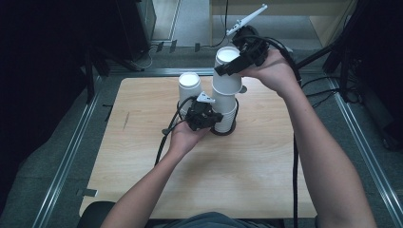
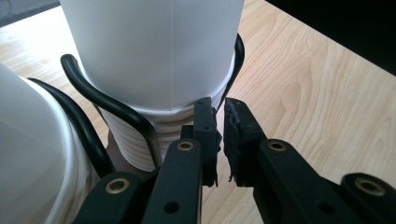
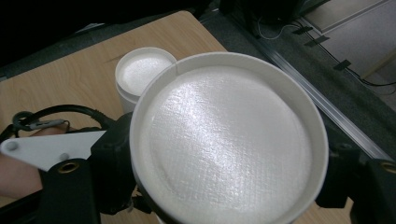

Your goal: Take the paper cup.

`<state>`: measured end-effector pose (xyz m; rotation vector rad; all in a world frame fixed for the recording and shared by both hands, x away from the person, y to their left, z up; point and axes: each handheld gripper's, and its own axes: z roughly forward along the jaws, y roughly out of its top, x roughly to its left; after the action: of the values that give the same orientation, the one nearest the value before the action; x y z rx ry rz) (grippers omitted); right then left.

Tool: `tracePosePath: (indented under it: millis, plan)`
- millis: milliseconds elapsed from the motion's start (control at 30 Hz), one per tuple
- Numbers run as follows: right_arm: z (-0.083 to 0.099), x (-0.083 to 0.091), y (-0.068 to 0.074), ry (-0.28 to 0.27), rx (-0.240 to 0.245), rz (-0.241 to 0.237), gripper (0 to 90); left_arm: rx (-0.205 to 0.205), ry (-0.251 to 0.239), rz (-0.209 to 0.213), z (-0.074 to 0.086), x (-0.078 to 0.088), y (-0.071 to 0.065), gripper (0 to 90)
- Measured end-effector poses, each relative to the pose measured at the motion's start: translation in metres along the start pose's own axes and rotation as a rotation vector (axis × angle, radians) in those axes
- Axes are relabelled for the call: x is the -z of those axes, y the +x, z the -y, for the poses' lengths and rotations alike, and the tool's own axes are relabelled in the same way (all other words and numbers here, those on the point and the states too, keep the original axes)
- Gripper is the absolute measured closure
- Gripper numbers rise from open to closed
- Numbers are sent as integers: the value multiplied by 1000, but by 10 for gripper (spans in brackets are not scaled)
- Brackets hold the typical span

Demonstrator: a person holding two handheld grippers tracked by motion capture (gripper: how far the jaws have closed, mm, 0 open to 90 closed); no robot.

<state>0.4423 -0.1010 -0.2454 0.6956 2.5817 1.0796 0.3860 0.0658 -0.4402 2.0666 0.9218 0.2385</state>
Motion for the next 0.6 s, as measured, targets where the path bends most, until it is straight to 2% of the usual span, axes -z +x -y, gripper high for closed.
tracePosePath:
  millis: [33,67,167,300,367,467,600]
  plan:
    - [0,0,0,0,0,0,244,0,0,0,0,0,0,830]
    - [-2,11,1,-11,1,-8,244,3,1,-2,-1,1,1,829]
    - [-2,27,5,-26,19,0,243,13,4,10,-1,2,3,818]
    - [5,43,10,-16,31,-19,243,10,8,12,-1,2,2,805]
    - [10,48,11,-10,37,-26,240,16,11,26,-1,2,2,794]
    - [23,51,14,-11,67,-8,239,11,22,32,0,1,2,776]
    - [36,55,14,-7,49,-25,240,10,27,54,0,2,2,752]
